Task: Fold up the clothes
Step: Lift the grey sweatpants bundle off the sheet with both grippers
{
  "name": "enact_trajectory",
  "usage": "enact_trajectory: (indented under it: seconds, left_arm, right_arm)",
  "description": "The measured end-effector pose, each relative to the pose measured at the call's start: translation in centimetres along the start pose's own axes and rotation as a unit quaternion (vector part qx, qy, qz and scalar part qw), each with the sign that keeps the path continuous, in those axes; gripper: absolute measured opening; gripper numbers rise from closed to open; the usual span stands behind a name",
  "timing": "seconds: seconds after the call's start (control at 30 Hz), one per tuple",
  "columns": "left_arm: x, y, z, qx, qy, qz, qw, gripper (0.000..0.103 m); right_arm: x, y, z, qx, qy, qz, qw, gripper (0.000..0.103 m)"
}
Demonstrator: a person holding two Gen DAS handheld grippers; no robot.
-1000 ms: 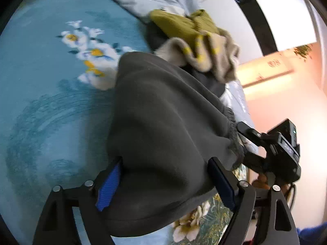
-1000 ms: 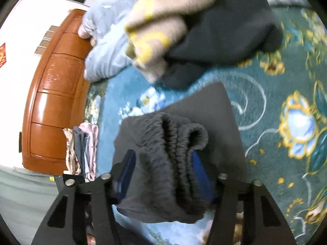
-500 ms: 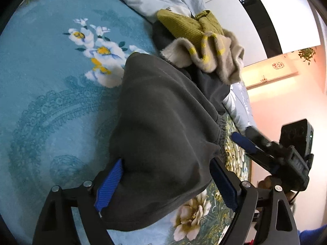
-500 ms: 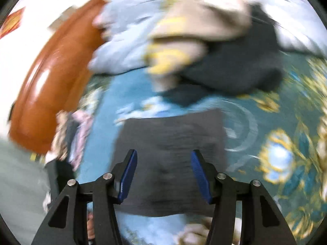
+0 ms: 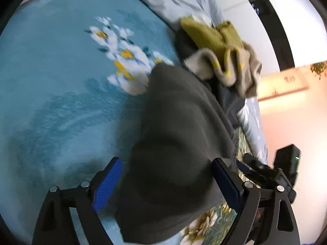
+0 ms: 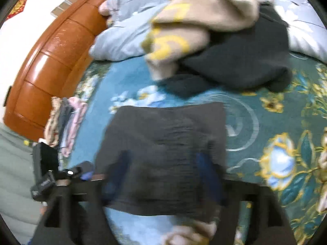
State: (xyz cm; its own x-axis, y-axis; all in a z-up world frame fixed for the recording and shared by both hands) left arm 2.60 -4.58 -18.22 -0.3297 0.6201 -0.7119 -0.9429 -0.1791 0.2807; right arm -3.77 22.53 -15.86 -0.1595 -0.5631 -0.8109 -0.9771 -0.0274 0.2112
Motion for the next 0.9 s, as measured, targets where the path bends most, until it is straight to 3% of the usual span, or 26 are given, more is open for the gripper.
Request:
enact_trajectory:
  seconds: [0.13,0.17,0.4,0.73,0.9]
  left_arm:
    - [1.6,0.9,-0.5,-0.016,-0.019,-0.01,0.9996,0.094]
    - [2.0,1.0,-0.8,-0.029,-0.028,-0.012,0.9991,0.094]
    - [4.3,1.1,-2.0,-0.067,-0.062,-0.027,0.9955,0.094]
    - [3.9,1.3,-2.4,-0.071,-0.072,-0.023,0.9946,0.092]
    - [2.9,1.7,-2.2,-0.042,-0.067,-0.004,0.9969,0.079]
  right_arm:
    - [2.9,-1.0,2.6,0.058,0.031,-0.034,0.997,0.092]
    - [3.6,-1.2,3.2,0.073,0.039,-0.043,0.996,0.097]
    - [5.7,-0.5,3.5,0.097,0.08,-0.041,0.991,0.103]
    - [5.3,-0.6,2.7,0.114,0.032,-0.064,0.991,0.102]
    - [5.5,-0.6,0.5,0.085,-0.014,-0.061,0.994,0.097]
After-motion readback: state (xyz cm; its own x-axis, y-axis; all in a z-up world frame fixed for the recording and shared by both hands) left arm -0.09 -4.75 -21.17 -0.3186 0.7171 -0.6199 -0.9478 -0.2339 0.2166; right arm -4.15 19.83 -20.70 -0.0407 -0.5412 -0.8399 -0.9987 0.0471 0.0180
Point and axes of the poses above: each gripper's, at about its wrist camera, not at the fingertips, and x roughly the way its jaws point, z to its right, y to its top, the point moved 5 cm from there along x, roughly the way its jaws point, and after that the axes turned 11 degrees about x, right-handed, at the moved point
